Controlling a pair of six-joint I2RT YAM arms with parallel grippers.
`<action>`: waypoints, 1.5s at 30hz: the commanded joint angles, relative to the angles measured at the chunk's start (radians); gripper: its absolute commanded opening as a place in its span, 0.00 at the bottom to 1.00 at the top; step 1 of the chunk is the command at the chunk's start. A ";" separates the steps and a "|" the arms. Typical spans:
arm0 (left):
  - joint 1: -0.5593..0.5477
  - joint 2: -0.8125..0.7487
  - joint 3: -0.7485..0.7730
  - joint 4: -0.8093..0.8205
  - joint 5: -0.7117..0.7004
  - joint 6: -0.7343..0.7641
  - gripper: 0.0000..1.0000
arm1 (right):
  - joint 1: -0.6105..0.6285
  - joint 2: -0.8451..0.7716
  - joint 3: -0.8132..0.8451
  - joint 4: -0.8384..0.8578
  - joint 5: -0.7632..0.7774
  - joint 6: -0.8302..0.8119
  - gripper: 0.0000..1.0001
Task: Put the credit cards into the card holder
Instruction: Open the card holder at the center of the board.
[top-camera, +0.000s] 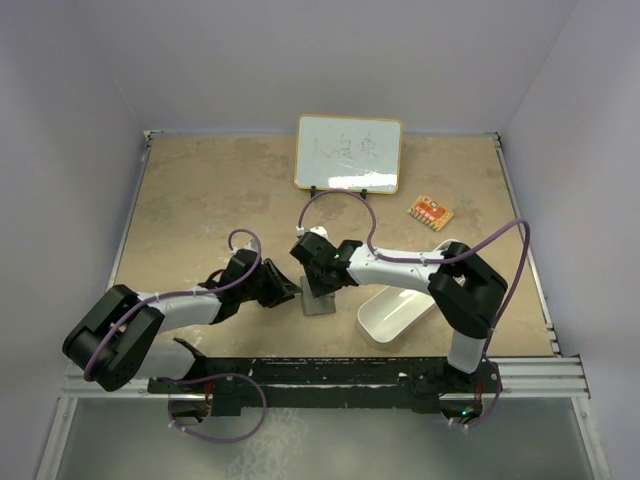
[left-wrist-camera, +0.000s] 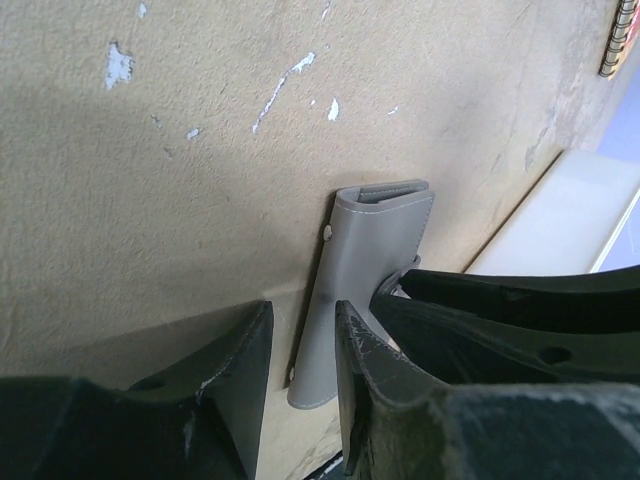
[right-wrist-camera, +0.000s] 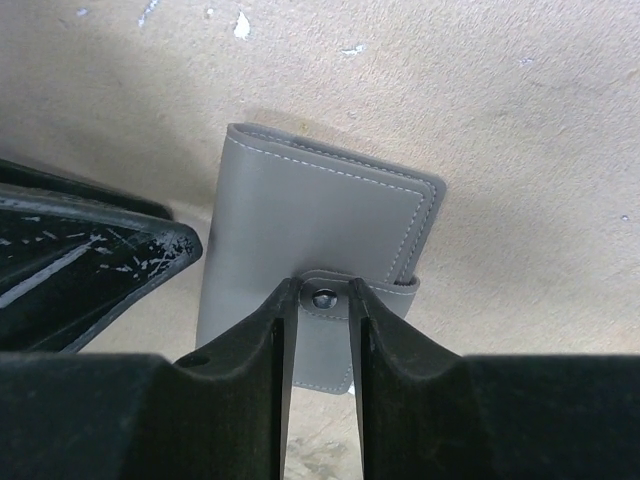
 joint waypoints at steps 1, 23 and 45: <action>-0.004 0.013 -0.007 0.061 0.015 -0.015 0.29 | 0.009 0.028 -0.015 0.007 -0.003 0.012 0.31; -0.005 0.021 -0.003 0.062 0.008 -0.026 0.29 | 0.033 0.002 -0.054 -0.003 0.087 -0.001 0.00; -0.004 -0.129 0.155 -0.337 -0.158 0.150 0.34 | 0.033 -0.333 -0.196 0.241 -0.059 0.074 0.00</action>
